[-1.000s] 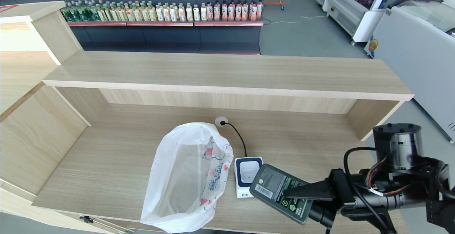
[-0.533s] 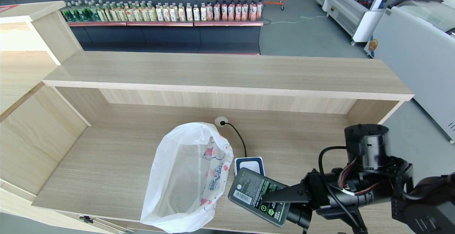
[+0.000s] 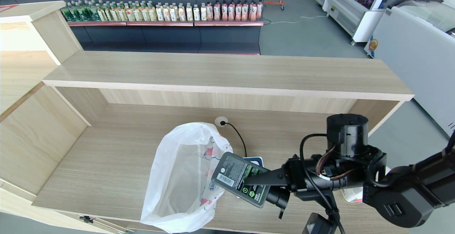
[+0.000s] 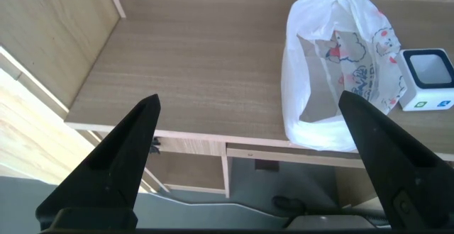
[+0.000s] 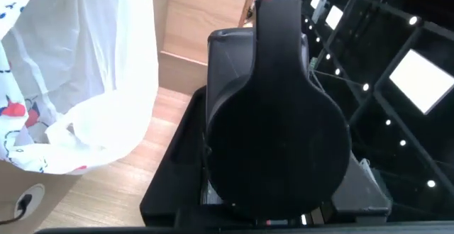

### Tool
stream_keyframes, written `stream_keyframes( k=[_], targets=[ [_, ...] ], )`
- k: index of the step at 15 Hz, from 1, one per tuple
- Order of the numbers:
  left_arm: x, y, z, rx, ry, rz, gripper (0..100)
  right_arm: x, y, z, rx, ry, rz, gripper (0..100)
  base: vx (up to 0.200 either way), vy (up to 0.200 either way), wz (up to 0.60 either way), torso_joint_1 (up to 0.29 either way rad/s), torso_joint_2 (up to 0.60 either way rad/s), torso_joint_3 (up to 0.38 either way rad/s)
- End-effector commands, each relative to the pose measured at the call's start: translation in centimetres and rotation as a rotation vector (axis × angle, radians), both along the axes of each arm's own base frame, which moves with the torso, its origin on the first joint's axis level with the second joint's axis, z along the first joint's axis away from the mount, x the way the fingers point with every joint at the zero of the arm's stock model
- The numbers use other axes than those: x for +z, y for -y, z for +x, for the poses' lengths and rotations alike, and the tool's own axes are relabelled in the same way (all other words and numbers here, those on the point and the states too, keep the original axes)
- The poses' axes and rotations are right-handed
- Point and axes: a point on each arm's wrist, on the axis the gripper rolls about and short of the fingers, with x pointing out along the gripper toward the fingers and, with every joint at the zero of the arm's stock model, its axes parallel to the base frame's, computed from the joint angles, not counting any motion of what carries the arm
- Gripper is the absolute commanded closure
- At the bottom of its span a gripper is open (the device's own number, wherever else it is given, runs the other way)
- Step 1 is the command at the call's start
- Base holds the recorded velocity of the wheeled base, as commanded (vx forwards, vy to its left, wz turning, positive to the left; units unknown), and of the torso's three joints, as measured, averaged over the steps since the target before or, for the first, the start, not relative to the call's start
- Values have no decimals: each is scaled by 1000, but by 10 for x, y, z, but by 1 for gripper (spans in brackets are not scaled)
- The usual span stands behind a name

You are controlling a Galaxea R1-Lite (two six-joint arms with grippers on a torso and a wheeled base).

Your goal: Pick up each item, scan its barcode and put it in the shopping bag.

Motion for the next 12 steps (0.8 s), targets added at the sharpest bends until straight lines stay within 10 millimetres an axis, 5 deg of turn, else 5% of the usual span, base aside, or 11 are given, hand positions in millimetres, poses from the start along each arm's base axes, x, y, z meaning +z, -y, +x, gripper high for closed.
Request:
stream_keyframes(
  k=[1, 12],
  targets=[
    [0, 0, 0, -1, 0, 0, 0, -1, -2, 3, 0, 6, 4, 100, 0, 0, 0, 0, 0, 0],
    [0, 0, 0, 0, 0, 0, 0, -6, -5, 1, 13, -2, -2, 100, 0, 0, 0, 0, 0, 0]
  ],
)
